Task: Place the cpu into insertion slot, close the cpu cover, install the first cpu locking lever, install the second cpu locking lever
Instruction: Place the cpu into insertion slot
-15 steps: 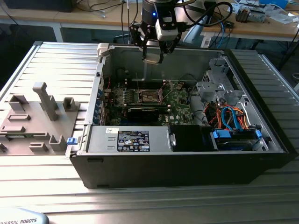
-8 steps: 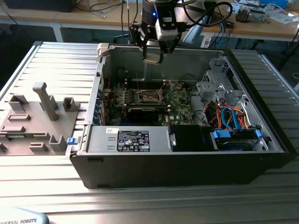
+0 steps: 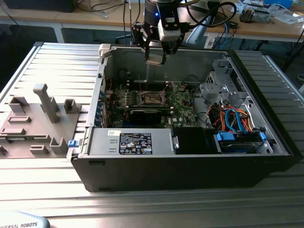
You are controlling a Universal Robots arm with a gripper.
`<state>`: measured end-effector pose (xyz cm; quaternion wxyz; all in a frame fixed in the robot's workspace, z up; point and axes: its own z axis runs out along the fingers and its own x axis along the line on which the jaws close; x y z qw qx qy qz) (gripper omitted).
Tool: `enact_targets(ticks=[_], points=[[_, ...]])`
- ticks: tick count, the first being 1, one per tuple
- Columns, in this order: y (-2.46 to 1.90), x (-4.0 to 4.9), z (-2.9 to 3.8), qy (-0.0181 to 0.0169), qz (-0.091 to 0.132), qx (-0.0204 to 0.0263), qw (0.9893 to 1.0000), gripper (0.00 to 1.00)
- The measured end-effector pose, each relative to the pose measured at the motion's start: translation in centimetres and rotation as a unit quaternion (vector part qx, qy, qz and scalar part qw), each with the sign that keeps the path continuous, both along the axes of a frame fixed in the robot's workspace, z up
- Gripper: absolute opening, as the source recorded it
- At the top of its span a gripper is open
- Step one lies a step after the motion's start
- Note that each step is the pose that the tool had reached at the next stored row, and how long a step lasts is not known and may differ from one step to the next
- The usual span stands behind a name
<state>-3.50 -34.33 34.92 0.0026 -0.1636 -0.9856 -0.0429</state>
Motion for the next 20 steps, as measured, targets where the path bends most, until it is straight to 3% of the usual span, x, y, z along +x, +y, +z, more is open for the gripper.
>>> enact_targets(ticks=[20], points=[[0.00, 0.00, -0.01, 0.0000, -0.007, 0.0000, 1.0000, 0.54]])
